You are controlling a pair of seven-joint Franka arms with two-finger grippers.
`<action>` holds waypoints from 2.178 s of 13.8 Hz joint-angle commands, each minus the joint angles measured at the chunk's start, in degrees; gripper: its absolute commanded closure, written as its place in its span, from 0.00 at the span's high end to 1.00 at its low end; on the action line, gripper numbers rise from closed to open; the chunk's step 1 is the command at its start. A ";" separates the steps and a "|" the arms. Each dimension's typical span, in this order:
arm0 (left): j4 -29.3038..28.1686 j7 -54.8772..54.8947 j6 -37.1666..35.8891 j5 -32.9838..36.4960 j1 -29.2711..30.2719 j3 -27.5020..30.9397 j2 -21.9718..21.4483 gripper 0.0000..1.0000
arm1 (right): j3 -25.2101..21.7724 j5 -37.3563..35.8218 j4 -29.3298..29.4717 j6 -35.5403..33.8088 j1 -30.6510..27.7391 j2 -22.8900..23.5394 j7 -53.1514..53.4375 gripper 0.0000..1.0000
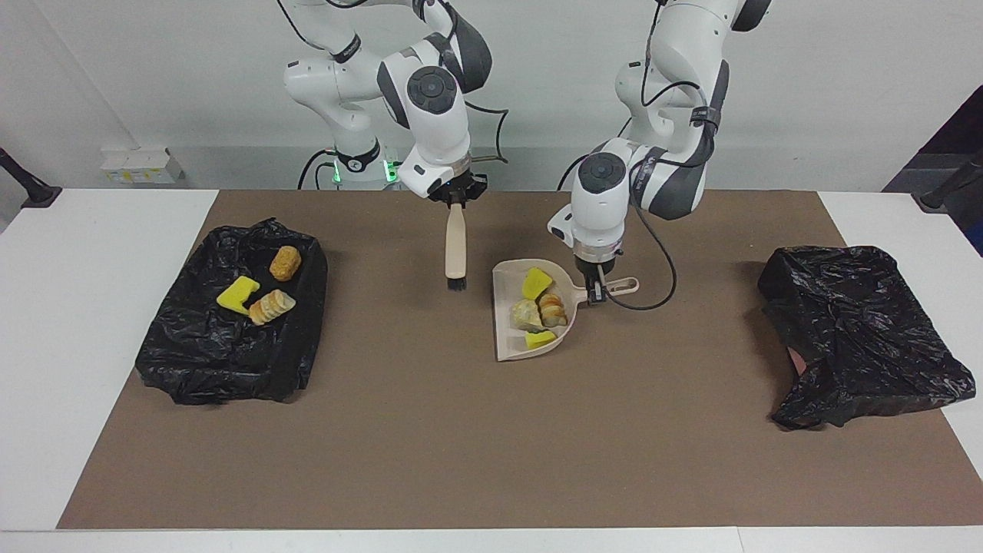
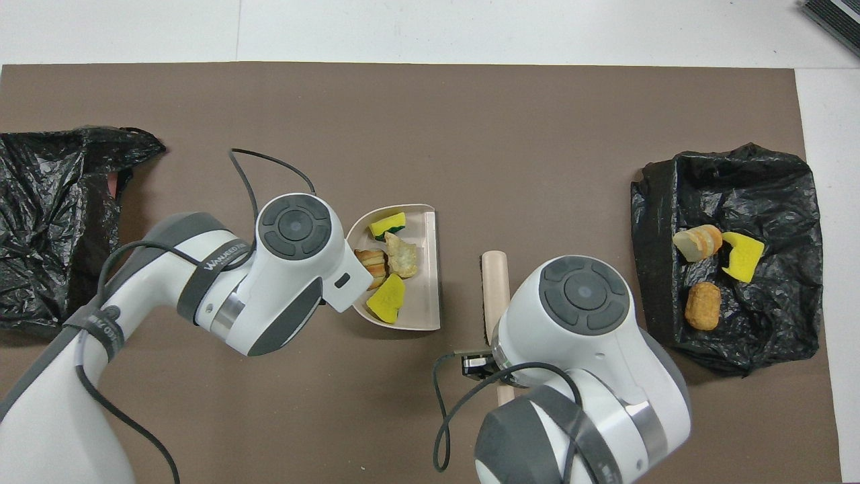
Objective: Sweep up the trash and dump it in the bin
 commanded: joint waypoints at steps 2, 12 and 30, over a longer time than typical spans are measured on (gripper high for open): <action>-3.68 10.79 0.49 -4.08 -1.33 7.68 -9.08 0.00 | 2.25 1.30 -5.18 4.09 0.82 -1.49 0.63 0.00; 1.32 39.72 -2.06 -9.44 -2.65 39.93 -14.99 0.00 | 14.57 -3.69 -5.27 21.69 1.79 12.05 14.70 0.00; 12.49 36.76 4.89 28.41 -1.60 55.95 -1.97 0.00 | -1.83 -13.89 3.06 25.30 0.91 13.55 4.89 1.00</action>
